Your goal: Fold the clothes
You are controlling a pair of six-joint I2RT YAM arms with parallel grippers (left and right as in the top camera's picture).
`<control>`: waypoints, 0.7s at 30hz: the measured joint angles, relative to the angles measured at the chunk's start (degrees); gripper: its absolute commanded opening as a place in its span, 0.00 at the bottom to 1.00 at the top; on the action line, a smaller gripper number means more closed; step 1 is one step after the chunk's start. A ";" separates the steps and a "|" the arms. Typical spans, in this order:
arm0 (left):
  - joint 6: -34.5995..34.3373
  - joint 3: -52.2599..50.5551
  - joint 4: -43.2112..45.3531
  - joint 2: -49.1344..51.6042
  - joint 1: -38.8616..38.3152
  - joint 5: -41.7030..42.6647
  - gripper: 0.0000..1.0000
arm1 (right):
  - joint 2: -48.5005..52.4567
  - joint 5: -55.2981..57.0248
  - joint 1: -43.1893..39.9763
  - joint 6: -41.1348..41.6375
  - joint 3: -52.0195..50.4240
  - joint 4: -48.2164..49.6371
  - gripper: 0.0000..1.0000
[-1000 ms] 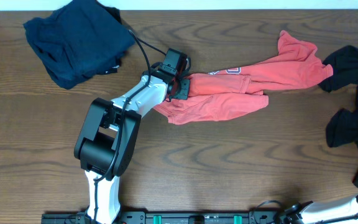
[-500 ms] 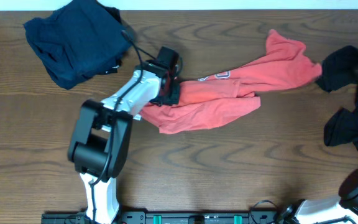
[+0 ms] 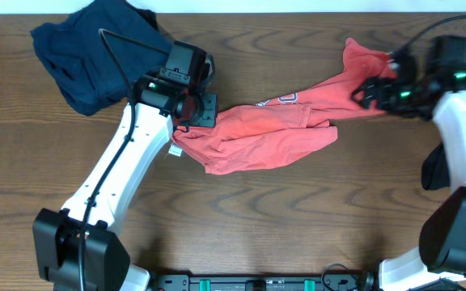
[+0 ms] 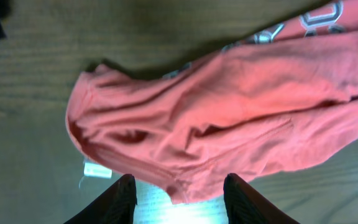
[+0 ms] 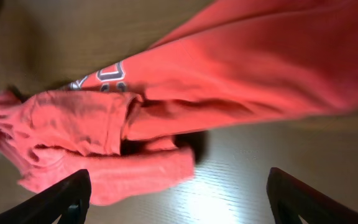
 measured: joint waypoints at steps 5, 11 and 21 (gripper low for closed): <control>0.00 0.00 -2.43 0.31 0.00 0.00 0.48 | 0.00 2.67 8.09 0.20 -8.11 8.50 0.85; 1.77 0.00 -3.52 0.31 0.00 0.00 0.48 | 0.02 9.20 12.31 1.33 -13.70 14.29 0.78; 6.40 -3.58 -3.78 0.31 0.00 -0.02 0.48 | 4.42 12.92 12.31 2.14 -16.81 17.79 0.55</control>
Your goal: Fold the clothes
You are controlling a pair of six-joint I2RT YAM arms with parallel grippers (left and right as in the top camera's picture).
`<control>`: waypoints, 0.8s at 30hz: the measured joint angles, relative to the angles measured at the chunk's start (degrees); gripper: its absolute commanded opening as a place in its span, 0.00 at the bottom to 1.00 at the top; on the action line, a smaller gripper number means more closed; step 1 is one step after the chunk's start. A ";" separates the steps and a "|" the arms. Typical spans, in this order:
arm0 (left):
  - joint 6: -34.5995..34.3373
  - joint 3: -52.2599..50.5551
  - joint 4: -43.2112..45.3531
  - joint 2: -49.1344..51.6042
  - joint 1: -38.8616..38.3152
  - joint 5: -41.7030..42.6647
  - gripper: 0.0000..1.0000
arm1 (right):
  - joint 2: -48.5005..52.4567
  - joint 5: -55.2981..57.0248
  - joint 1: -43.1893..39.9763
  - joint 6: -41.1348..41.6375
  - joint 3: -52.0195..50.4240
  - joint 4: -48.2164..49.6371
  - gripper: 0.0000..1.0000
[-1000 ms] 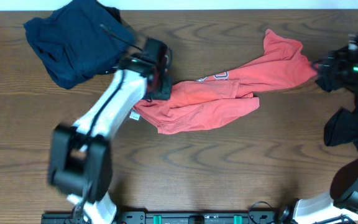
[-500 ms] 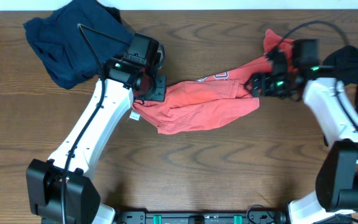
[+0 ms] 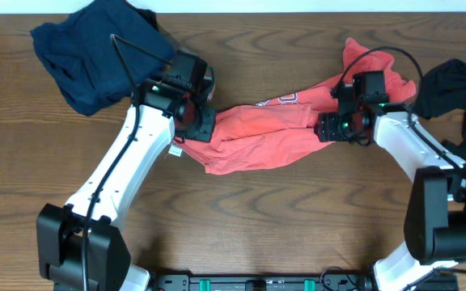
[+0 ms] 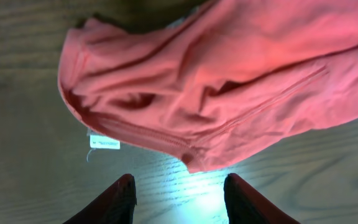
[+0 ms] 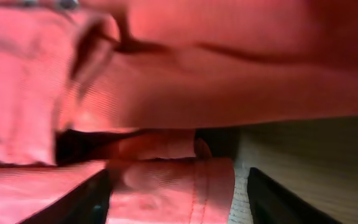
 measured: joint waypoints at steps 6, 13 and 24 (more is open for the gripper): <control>0.52 -0.70 0.44 0.07 0.00 0.02 0.48 | 2.16 0.59 0.00 0.07 -0.04 1.09 0.03; 1.01 -0.70 0.22 0.07 0.00 0.02 0.48 | 1.57 0.70 -0.02 0.61 -0.04 -0.83 0.01; 1.16 -0.72 -0.26 0.07 0.00 0.02 0.48 | -18.64 0.46 0.00 0.61 12.00 -19.10 0.01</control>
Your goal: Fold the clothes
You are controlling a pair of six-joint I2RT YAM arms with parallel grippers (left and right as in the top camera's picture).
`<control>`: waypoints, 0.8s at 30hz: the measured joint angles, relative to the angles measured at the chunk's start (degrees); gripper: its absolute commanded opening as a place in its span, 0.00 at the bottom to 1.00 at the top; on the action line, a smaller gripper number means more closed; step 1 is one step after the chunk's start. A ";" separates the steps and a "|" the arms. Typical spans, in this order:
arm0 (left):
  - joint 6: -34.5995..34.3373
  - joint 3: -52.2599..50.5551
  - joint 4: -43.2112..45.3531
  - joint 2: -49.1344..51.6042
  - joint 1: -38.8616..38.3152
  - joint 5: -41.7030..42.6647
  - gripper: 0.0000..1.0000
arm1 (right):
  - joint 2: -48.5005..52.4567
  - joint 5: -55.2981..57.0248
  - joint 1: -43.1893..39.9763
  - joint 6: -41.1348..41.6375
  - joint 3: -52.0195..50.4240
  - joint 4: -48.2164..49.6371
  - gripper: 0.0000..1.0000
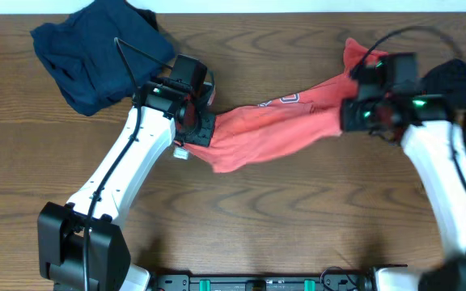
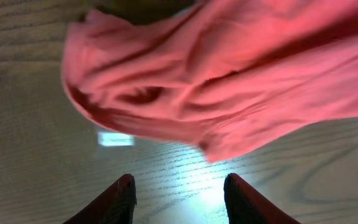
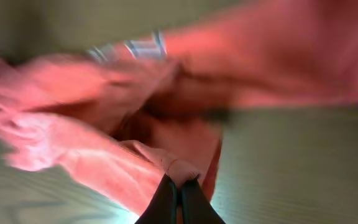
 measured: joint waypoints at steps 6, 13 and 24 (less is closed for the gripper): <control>0.00 0.00 1.20 0.00 0.00 0.00 0.48 | -7.76 -1.31 0.00 0.00 9.81 -2.67 0.01; 1.99 0.00 1.20 -0.17 0.00 0.00 0.48 | -9.22 -2.71 0.00 0.00 13.07 -3.08 0.01; 4.11 -0.11 1.18 -3.74 0.00 0.00 0.48 | -8.46 -5.11 0.00 0.20 21.18 -8.72 0.01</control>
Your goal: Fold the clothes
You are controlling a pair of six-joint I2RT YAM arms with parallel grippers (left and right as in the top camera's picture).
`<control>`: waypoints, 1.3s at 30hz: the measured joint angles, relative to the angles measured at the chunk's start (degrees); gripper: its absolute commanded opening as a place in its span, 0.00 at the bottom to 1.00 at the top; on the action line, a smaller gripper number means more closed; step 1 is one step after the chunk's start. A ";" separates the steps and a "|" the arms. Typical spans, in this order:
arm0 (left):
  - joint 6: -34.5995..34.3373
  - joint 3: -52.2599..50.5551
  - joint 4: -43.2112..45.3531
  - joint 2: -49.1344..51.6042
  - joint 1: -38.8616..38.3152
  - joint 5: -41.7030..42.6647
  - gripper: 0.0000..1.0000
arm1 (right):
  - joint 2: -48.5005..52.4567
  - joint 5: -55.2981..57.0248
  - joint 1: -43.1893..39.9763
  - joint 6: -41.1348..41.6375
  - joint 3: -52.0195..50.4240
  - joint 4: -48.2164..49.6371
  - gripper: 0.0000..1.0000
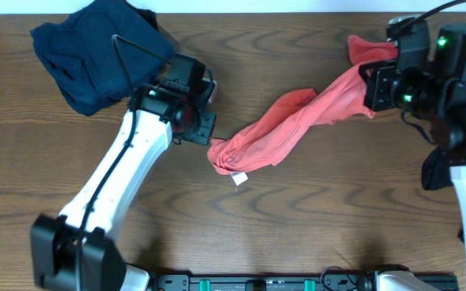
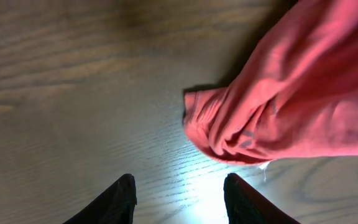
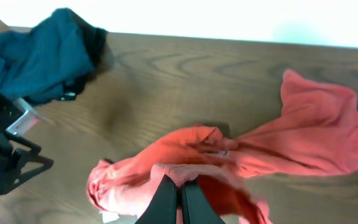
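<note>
A red shirt [image 1: 285,125] hangs stretched from the upper right down to a bunched end on the table centre, a white tag beside it. My right gripper [image 3: 180,182] is raised high and shut on a fold of the red shirt [image 3: 185,149]. My left gripper [image 2: 179,190] is open just above bare wood, left of the shirt's bunched end [image 2: 272,118], touching nothing. In the overhead view the left gripper [image 1: 203,129] sits just left of the cloth, and the right gripper [image 1: 372,89] at the upper right.
A dark blue garment [image 1: 95,48] lies crumpled at the far left corner, also seen in the right wrist view as the blue garment [image 3: 42,59]. A black cloth [image 1: 437,170] lies at the right edge under my right arm.
My right gripper has risen and pulled back to the right with the shirt, lifting most of it off the table. The shirt's left end now lies right of my left gripper.
The red shirt lay spread across the middle, my right gripper open at its right end and my left open over its left end. Then my right gripper came down at the shirt's middle, shut on a fold, and now holds it lifted and stretched.
</note>
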 measured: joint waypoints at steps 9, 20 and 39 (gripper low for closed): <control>0.22 -0.13 0.00 -16.09 0.00 -0.02 0.48 | -1.70 0.85 0.00 -1.22 18.73 -12.55 0.01; 0.20 -0.13 -0.57 -21.75 0.00 -0.02 0.48 | -9.20 2.78 0.00 -2.40 29.35 -18.67 0.01; -0.07 -0.13 -1.57 -23.54 0.00 -6.03 0.48 | 22.75 -2.51 5.79 -2.64 25.55 -8.83 0.01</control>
